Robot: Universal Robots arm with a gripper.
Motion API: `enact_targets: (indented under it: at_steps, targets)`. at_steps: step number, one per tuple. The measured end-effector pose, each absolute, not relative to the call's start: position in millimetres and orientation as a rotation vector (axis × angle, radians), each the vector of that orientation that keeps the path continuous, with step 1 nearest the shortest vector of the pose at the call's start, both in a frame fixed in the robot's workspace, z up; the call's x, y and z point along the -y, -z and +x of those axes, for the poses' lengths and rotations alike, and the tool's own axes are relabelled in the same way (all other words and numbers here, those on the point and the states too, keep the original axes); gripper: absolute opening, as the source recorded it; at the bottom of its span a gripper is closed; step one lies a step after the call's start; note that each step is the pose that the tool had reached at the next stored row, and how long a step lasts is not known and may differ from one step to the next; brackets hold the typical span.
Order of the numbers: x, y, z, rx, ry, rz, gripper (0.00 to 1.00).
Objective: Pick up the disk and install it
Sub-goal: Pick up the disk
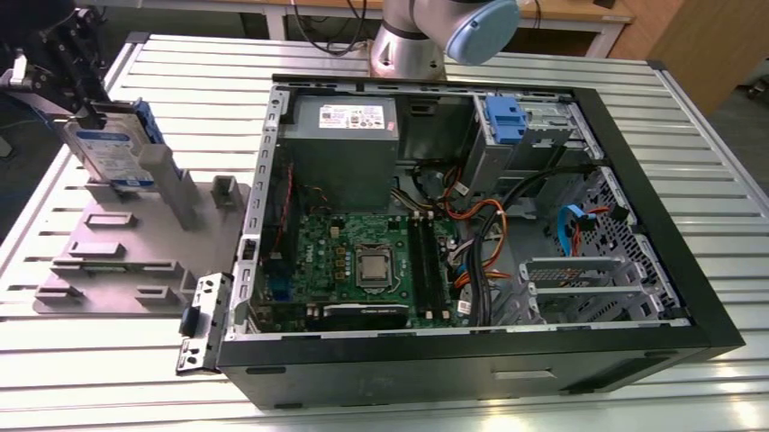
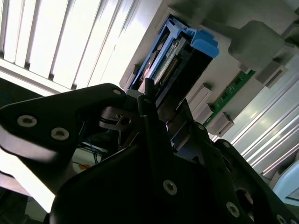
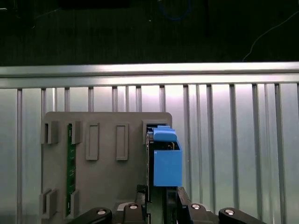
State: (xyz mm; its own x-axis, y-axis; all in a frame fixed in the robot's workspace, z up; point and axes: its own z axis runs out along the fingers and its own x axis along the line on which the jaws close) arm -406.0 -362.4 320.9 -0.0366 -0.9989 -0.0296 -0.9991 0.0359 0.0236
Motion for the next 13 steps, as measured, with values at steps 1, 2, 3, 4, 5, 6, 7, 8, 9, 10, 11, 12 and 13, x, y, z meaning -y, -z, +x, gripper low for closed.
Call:
enact_targets:
  at_steps: [1, 2, 3, 4, 5, 6, 7, 8, 9, 10, 11, 12, 13]
  targets:
    - [362, -321, -406, -2.255, -0.059, -2.18, 0.35]
    - [362, -321, -406, -2.253, -0.059, -2.182, 0.35]
    - [362, -321, -406, -2.25, -0.059, -2.184, 0.35]
    - [362, -321, -406, -2.248, -0.059, -2.187, 0.35]
    - [362, -321, -406, -2.246, -0.059, -2.189, 0.35]
    - [362, -321, -406, -2.244, -0.059, -2.192, 0.35]
    - [362, -321, -406, -2.242, -0.059, -2.193, 0.35]
    - [362, -322, -406, -2.243, -0.059, -2.193, 0.35]
    - [362, -324, -406, -2.243, -0.059, -2.193, 0.35]
    - [362, -328, -406, -2.242, -0.059, -2.193, 0.35]
    - [362, -331, -406, -2.243, -0.059, -2.193, 0.35]
    - [362, -335, -406, -2.242, -0.059, -2.193, 0.35]
    - [362, -338, -406, -2.242, -0.059, -2.193, 0.35]
